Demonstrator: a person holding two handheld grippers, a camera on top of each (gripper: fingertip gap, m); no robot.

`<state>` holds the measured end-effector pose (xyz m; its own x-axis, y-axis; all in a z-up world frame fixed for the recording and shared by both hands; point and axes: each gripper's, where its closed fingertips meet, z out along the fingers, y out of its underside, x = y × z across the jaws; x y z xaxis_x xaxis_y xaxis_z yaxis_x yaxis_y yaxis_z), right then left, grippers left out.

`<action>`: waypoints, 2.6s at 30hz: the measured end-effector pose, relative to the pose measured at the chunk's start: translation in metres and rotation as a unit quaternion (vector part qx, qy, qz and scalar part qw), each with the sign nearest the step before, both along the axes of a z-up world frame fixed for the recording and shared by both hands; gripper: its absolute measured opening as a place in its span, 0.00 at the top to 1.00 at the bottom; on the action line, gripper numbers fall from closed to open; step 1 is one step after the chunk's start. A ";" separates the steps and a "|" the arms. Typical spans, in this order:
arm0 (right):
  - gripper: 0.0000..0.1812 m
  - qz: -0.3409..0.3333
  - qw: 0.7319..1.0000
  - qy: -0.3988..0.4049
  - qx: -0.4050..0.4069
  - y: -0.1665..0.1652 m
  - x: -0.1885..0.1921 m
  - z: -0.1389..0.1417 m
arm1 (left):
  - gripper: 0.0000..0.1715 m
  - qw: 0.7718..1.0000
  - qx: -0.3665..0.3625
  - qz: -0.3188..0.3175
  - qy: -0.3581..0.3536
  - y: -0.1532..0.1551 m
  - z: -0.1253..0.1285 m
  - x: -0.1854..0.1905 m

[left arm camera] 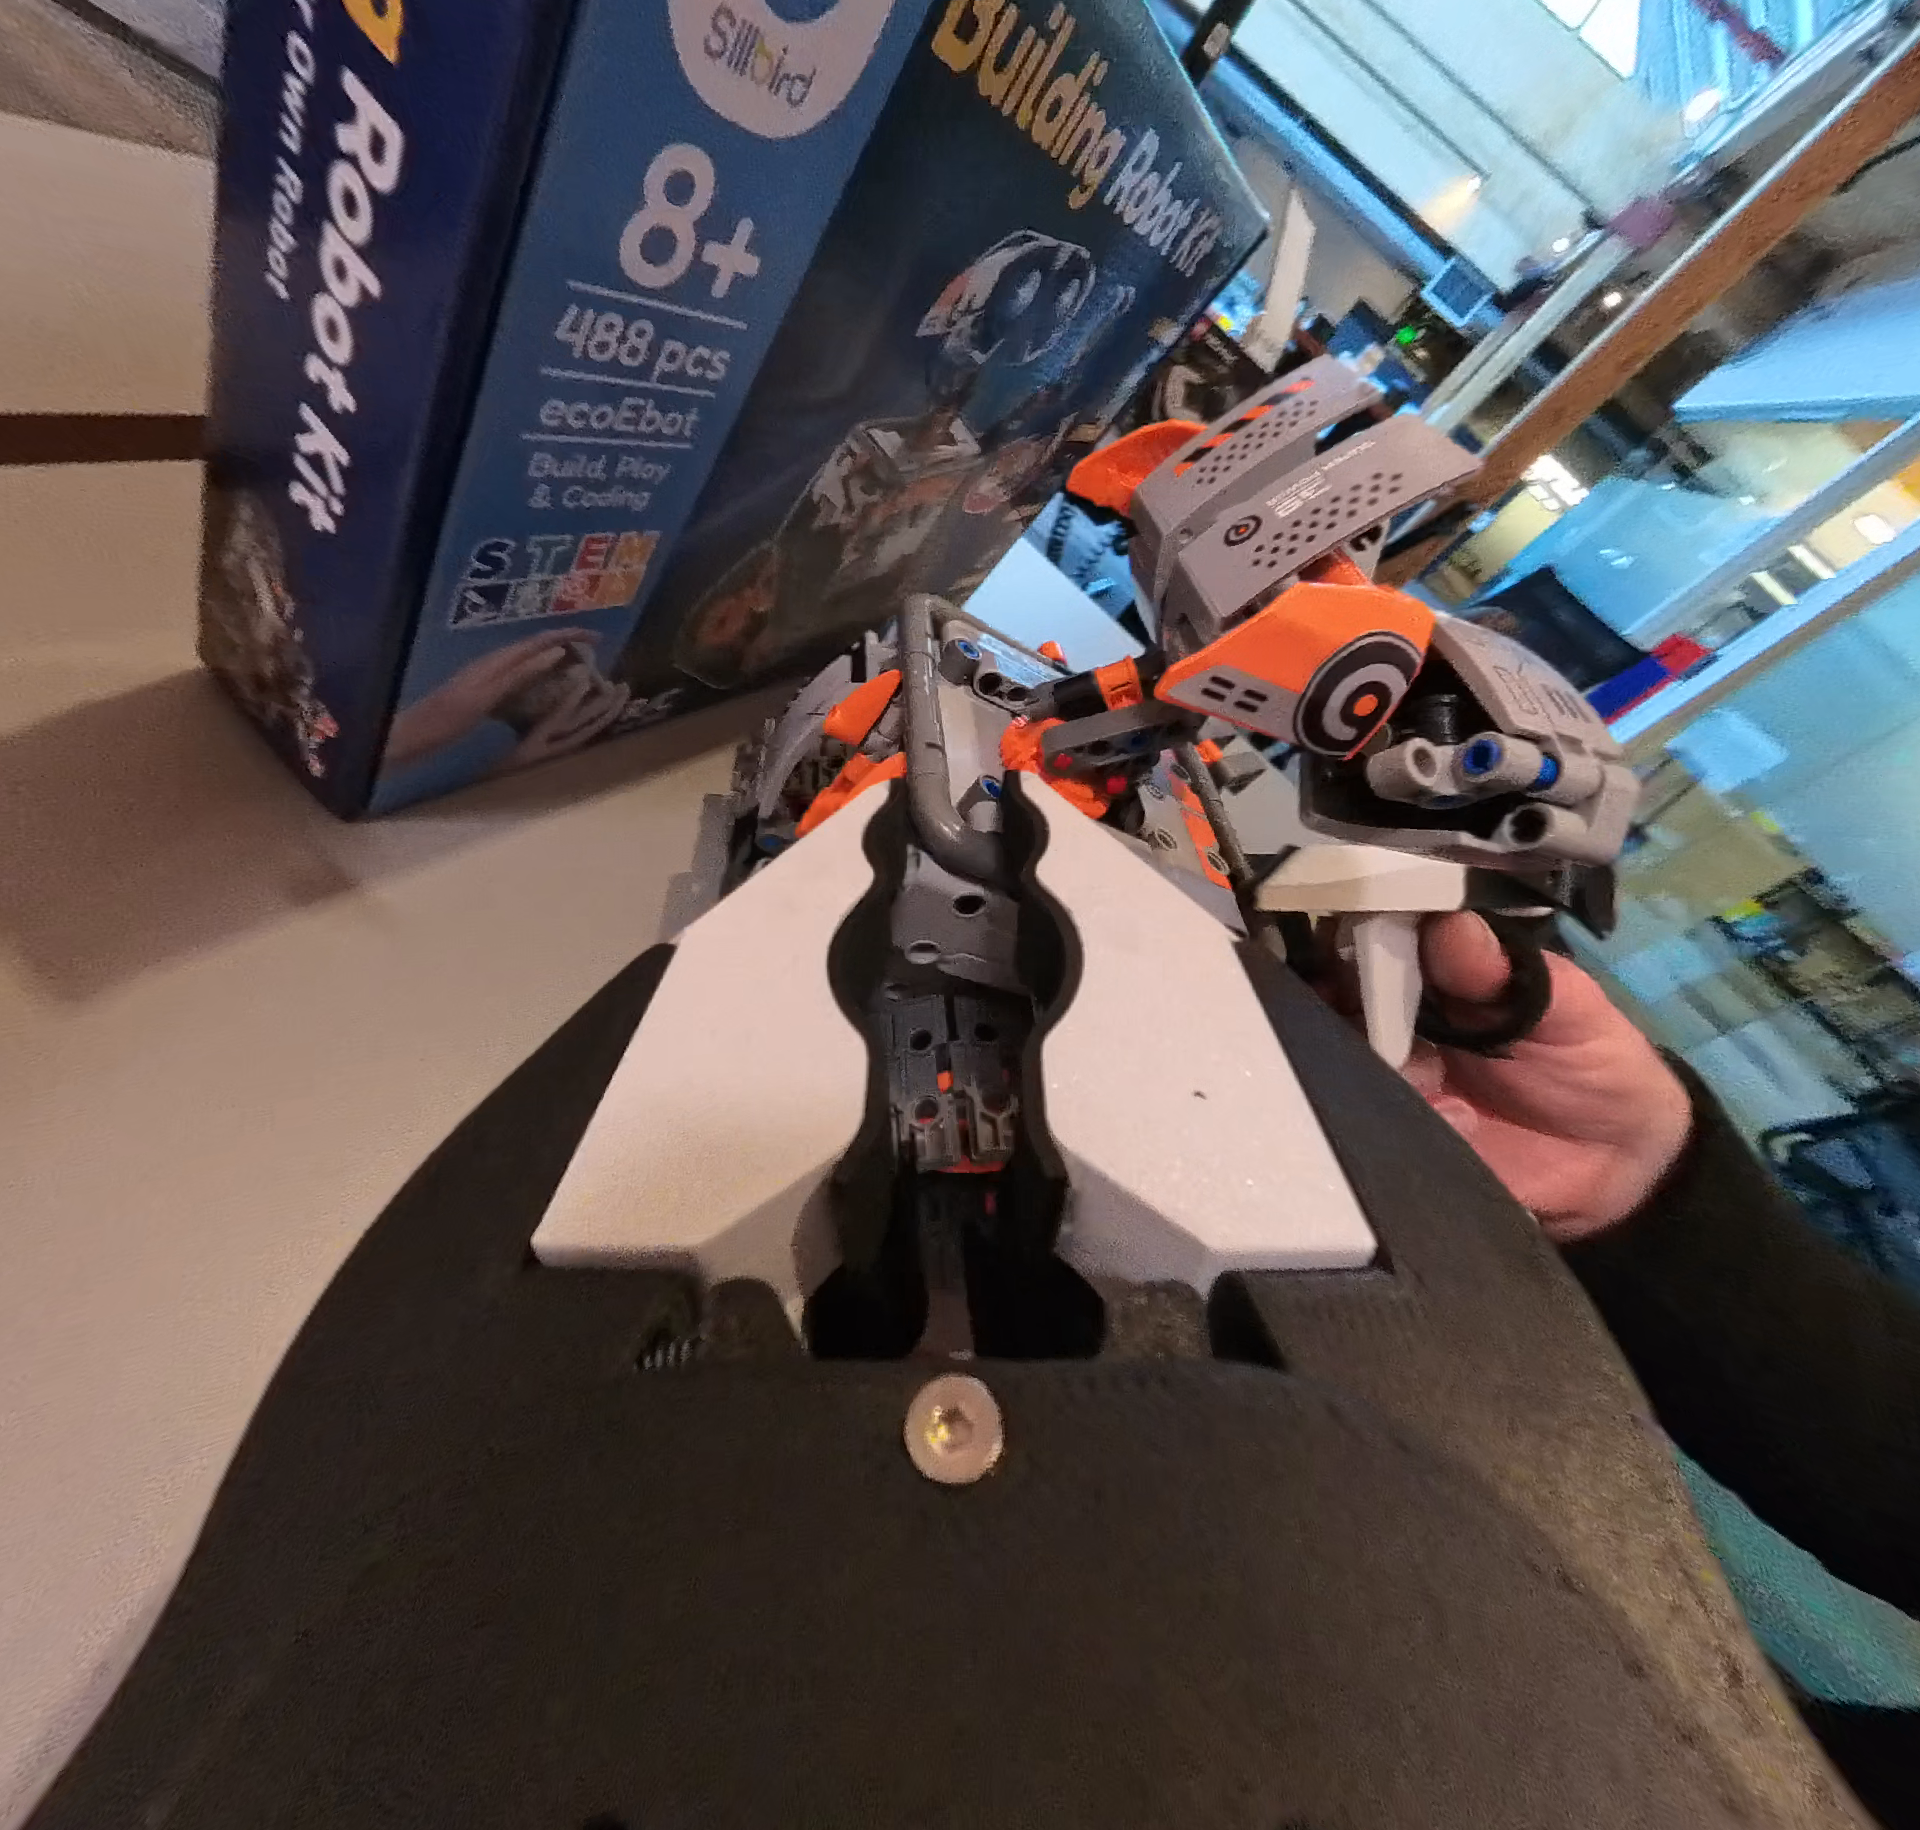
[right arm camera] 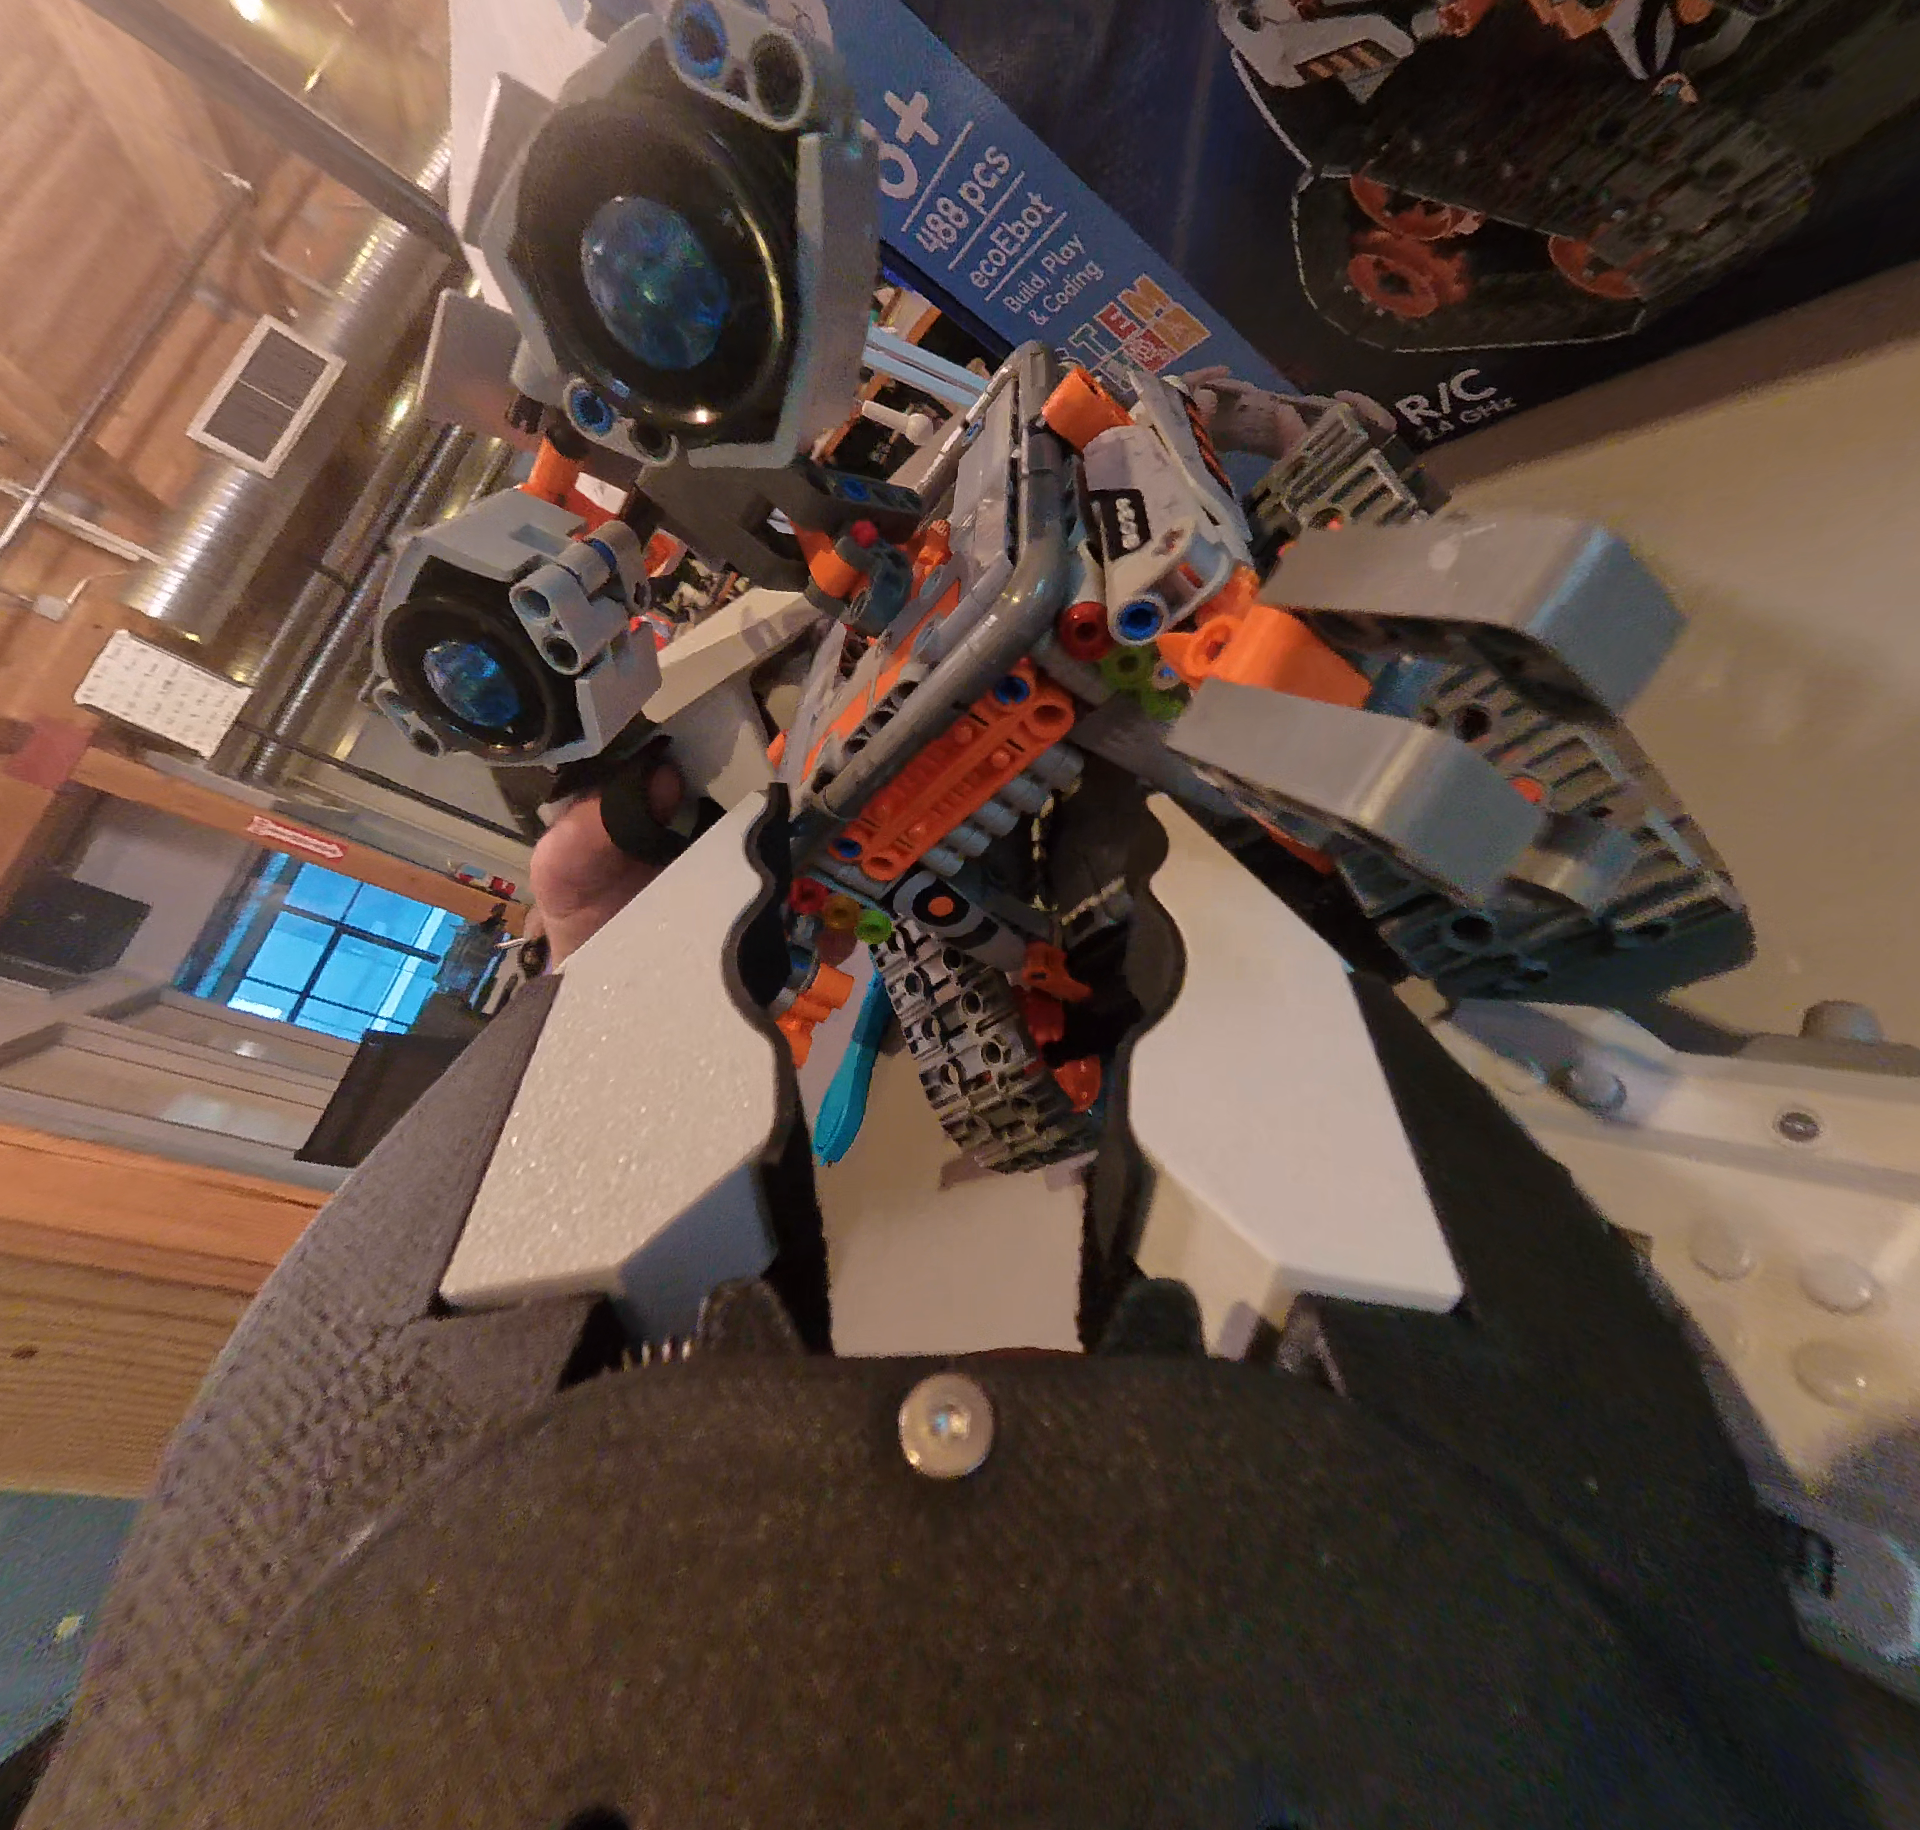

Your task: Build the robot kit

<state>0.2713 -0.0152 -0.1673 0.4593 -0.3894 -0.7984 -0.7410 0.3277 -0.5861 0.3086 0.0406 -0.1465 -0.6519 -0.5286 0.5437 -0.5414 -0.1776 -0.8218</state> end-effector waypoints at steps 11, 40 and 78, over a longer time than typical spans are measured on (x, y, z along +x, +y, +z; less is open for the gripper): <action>0.73 0.092 0.995 0.006 0.030 -0.002 -0.006 0.005 | 0.91 0.999 -0.001 0.029 0.014 0.000 -0.001 -0.029; 0.65 0.163 0.971 -0.106 -0.138 -0.039 -0.026 0.013 | 0.45 0.908 0.284 0.303 -0.054 0.010 -0.013 -0.141; 1.00 0.072 0.924 -0.187 -0.325 -0.075 -0.072 -0.038 | 1.00 0.852 0.363 0.364 -0.102 0.013 -0.019 -0.157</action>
